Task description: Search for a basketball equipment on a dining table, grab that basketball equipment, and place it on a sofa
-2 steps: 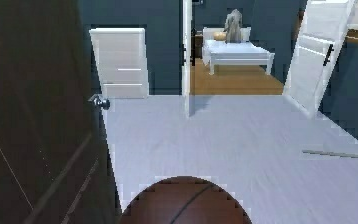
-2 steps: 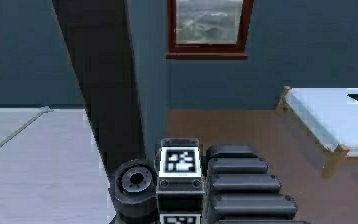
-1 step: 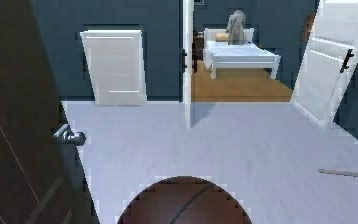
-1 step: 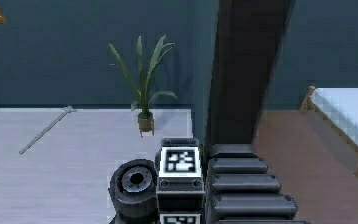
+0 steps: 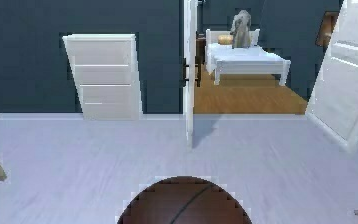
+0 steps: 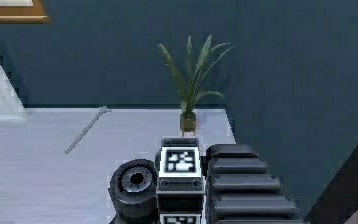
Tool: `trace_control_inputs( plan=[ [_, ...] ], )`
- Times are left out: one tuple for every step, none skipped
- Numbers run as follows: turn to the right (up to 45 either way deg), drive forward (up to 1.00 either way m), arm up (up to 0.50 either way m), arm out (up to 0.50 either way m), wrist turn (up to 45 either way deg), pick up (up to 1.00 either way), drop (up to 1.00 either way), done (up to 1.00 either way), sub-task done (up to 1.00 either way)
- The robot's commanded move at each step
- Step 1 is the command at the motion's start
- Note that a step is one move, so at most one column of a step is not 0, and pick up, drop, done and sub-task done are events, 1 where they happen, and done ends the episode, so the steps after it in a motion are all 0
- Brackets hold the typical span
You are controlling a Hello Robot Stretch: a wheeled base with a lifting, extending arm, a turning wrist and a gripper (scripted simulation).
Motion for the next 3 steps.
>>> trace_control_inputs(
  plan=[
    [18.0,0.00,0.00,0.00,0.0,0.00,0.00,0.00,0.00],
    [0.0,1.00,0.00,0.00,0.0,0.00,0.00,0.00,0.00],
    [3.0,0.00,0.00,0.00,0.0,0.00,0.00,0.00,0.00]
  ],
)
